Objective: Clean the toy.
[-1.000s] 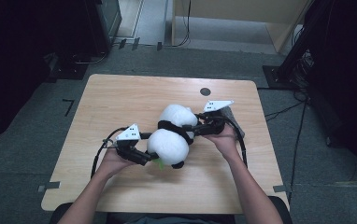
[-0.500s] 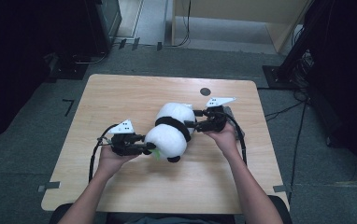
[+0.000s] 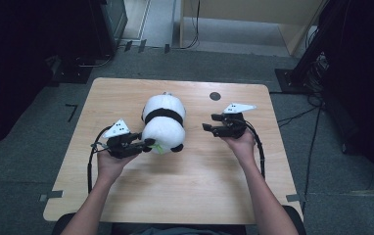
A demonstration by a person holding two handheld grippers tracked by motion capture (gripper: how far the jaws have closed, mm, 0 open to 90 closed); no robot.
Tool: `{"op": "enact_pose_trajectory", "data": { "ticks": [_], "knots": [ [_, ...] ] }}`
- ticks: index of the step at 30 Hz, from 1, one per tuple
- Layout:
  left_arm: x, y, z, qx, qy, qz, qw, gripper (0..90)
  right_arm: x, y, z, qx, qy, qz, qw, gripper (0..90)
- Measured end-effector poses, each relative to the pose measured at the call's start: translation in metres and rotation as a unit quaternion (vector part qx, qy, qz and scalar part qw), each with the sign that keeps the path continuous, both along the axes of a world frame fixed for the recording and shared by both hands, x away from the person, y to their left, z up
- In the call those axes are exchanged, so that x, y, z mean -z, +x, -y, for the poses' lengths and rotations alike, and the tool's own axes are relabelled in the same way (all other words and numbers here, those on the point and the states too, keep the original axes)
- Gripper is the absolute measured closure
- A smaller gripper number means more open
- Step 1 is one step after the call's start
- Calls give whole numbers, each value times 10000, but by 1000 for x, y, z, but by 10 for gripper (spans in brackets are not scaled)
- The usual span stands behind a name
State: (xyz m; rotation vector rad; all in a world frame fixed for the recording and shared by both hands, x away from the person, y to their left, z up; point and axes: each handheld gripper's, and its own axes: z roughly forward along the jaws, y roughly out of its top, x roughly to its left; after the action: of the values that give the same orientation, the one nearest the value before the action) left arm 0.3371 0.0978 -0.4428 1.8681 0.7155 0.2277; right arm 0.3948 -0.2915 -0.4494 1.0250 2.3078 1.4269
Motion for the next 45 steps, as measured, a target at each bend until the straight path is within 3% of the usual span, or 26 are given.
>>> {"op": "enact_pose_trajectory", "data": {
  "ticks": [6, 10, 12, 16, 19, 26, 29, 31, 35, 38, 39, 40, 41, 45],
  "knots": [
    [-7, 10, 3, -162, 79, 30, 9998, 643, 2, -5, 10, 382, -122, 212, 9990, 403],
    [-10, 16, 3, -342, -164, 7, 9993, 641, 2, -8, 21, 657, -185, 223, 9974, 431],
    [-10, 16, 2, -403, -144, 54, 9991, 640, 4, -9, 26, 772, -275, 258, 9963, 430],
    [-9, 15, -3, -460, -140, 13, 9988, 636, 10, -15, 43, 1097, -431, 339, 9925, 431],
    [-7, 15, -3, -457, -97, 36, 9989, 634, 16, -14, 54, 1339, -384, 273, 9899, 430],
    [-2, 18, 5, -359, -126, -58, 9993, 627, 23, -14, 64, 1672, -725, 292, 9828, 424],
    [-1, 19, 7, -365, -129, -79, 9992, 625, 27, -13, 70, 1822, -726, 217, 9803, 435],
    [-1, 18, 8, -355, -123, -65, 9993, 624, 32, -14, 74, 2016, -744, 179, 9765, 466],
    [-1, 17, 11, -359, -86, -65, 9993, 622, 42, -11, 77, 2137, -663, -55, 9746, 485],
    [0, 17, 12, -349, -109, -117, 9993, 622, 47, -8, 78, 2284, -587, -247, 9715, 521],
    [0, 17, 12, -361, -115, -129, 9992, 621, 49, -6, 79, 2340, -565, -292, 9702, 539],
    [0, 17, 13, -368, -108, -127, 9992, 621, 51, -5, 79, 2469, -639, -260, 9666, 574],
    [0, 17, 13, -378, -101, -119, 9992, 621, 53, -4, 80, 2452, -603, -258, 9672, 645],
    [0, 18, 12, -424, -118, -108, 9990, 621, 58, -2, 79, 2443, -738, -150, 9668, 741]
  ]
}}
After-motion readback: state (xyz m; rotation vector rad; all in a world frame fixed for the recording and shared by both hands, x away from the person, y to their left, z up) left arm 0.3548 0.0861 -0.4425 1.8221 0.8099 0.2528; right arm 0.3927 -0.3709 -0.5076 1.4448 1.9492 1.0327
